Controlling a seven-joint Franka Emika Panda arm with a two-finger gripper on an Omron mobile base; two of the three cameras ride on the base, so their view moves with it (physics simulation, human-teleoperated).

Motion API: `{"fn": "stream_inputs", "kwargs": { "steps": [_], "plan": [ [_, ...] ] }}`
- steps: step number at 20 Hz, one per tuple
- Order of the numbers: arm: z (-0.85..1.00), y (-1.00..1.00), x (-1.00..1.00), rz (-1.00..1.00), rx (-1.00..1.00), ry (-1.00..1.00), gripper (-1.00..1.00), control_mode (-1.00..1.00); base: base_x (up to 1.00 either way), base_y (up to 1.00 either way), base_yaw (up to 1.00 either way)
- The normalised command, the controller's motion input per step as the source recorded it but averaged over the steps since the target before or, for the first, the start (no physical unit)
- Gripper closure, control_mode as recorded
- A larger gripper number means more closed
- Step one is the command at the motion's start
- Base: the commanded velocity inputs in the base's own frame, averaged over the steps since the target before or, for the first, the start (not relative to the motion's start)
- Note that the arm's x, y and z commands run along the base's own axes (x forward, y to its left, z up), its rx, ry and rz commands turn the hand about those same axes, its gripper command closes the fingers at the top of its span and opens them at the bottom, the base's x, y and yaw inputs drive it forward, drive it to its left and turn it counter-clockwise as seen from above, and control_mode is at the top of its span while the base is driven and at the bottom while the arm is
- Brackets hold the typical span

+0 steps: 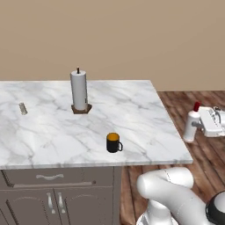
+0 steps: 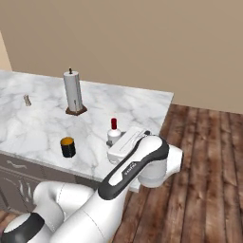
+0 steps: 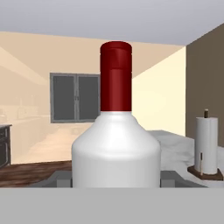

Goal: Open the cabinet directly in front. Then move the liquor and the mug to the dining counter with the candle on it.

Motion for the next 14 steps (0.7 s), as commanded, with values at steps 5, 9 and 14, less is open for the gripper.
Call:
{"fn": "stream_inputs", "kwargs": {
  "steps": [5,9,14],
  "plan": [
    [-0.22,0.00,0.19,0.00,0.00,0.00,1.00,-1.00,0.00,0.00,0.00],
    [-0.20,0.00,0.16,0.00,0.00,0.00,1.00,-1.00,0.00,0.00,0.00],
    [-0.18,0.00,0.13,0.00,0.00,0.00,1.00,-1.00,0.00,0.00,0.00]
  ]
}}
